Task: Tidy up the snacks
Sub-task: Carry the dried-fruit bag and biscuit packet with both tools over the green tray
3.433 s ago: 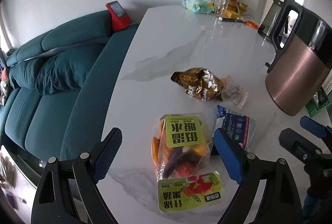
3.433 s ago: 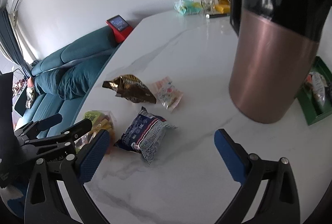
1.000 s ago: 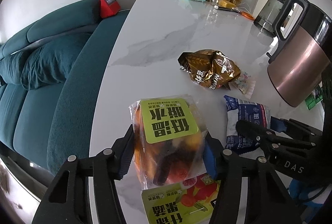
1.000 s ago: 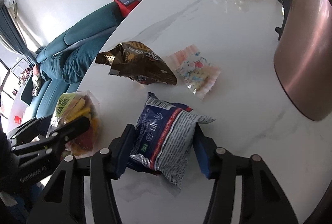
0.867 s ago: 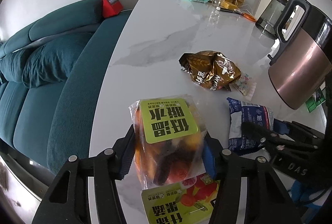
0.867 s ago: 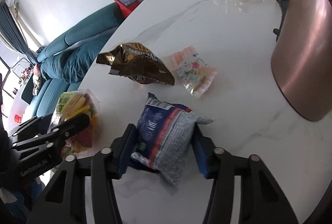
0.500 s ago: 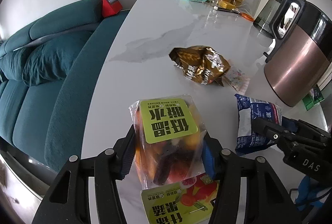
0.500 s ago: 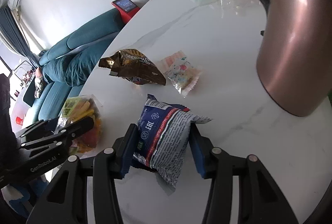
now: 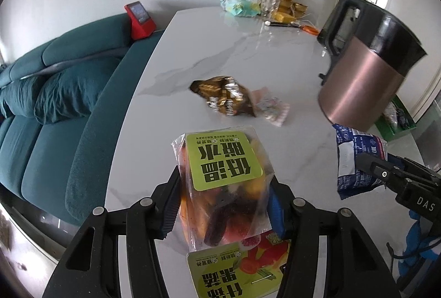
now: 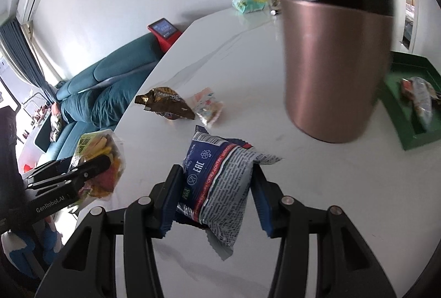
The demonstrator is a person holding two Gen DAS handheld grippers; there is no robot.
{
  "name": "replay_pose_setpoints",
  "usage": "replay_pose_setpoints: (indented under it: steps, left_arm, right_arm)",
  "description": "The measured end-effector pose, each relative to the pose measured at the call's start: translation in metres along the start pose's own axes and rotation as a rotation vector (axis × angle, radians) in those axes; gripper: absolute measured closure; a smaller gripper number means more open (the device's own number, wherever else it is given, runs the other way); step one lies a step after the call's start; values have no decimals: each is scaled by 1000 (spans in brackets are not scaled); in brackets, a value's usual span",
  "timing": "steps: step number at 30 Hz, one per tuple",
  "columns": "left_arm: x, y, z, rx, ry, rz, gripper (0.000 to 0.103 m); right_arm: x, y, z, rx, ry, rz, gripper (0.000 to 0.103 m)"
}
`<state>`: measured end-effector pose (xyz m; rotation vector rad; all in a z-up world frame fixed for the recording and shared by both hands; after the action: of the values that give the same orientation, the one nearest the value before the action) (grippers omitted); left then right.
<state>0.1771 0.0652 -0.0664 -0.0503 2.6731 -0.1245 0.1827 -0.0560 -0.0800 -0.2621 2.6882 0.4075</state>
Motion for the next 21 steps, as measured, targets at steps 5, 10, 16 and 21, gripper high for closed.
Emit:
replay_pose_setpoints:
  steps: [5,10,16,21]
  left_arm:
    - [12,-29,-22,6,-15,28,54]
    - [19,-59,-44,3,-44,35,54]
    - [22,-95,-68,-4,-79,40,54]
    - [22,-132,-79,3,-100,50,54]
  right_arm:
    - [15,-28,-35,8,-27,18,71]
    - [28,-60,-76,31,-60,26,71]
    - [42,-104,-125,63,-102,29,71]
    - [45,-149,-159,94,-144,46,71]
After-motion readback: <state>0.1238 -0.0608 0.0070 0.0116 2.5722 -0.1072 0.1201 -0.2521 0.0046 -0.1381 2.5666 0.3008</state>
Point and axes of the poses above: each gripper's, at about its wrist camera, not at the fingertips, and z roughly the way its jaws point, y to its left, x to its underside, the point moved 5 cm from there along z, roughly the way its jaws point, and after that the axes turned 10 degrees about y, right-handed, at the moved point
